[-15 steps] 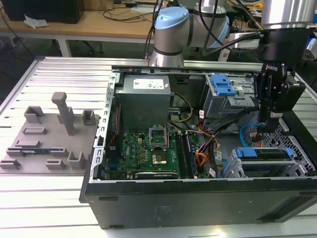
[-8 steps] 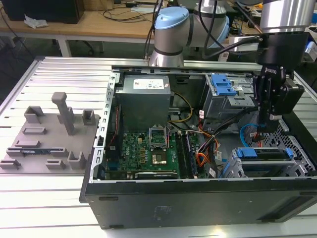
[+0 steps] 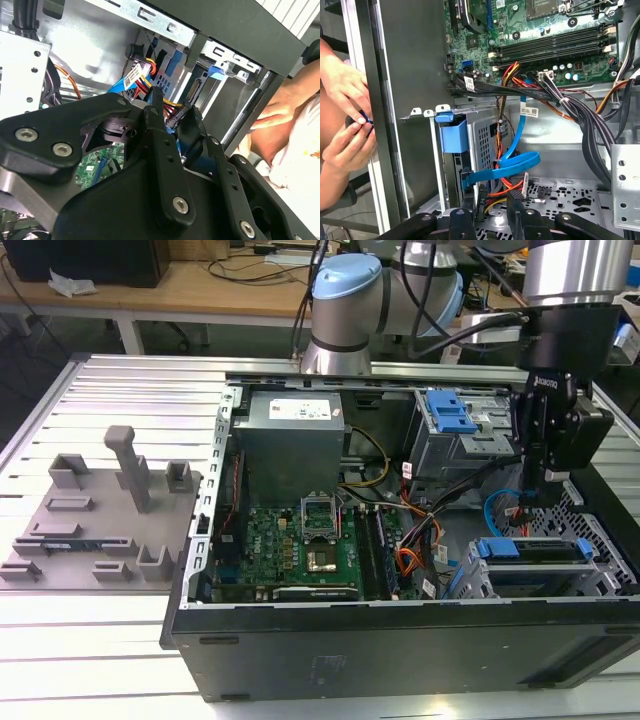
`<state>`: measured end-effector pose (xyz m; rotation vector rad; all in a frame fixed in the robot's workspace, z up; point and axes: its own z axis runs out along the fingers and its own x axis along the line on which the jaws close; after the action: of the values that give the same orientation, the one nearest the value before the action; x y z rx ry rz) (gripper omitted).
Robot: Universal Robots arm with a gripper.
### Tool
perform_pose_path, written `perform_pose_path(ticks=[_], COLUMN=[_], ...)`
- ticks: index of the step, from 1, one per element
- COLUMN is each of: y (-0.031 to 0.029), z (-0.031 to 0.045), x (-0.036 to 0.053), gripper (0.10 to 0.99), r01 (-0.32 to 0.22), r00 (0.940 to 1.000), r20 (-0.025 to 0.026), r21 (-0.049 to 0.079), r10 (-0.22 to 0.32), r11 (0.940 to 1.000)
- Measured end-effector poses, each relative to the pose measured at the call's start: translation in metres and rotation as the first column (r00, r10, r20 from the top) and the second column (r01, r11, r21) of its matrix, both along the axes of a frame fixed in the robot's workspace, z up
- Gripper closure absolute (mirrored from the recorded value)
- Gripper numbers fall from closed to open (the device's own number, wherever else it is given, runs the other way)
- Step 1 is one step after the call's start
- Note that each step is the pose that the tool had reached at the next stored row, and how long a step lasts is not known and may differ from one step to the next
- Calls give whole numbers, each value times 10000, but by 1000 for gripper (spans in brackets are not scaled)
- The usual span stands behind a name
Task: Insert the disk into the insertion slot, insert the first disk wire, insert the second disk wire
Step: 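Insert the first disk wire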
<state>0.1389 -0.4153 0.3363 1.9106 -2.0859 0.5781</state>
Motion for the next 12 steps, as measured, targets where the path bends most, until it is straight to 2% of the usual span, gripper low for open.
perform_pose_path(ticks=[4,7,12], y=[5,31,44], z=[-11,-12,-11], x=[-5,-5,-6], gripper=[694,694,694], r01=[-1,-8,-11], r00=[10000,10000,10000], r20=[32,56,61], r21=[-14,-15,-16], r10=[1,8,11], r11=[10000,10000,10000])
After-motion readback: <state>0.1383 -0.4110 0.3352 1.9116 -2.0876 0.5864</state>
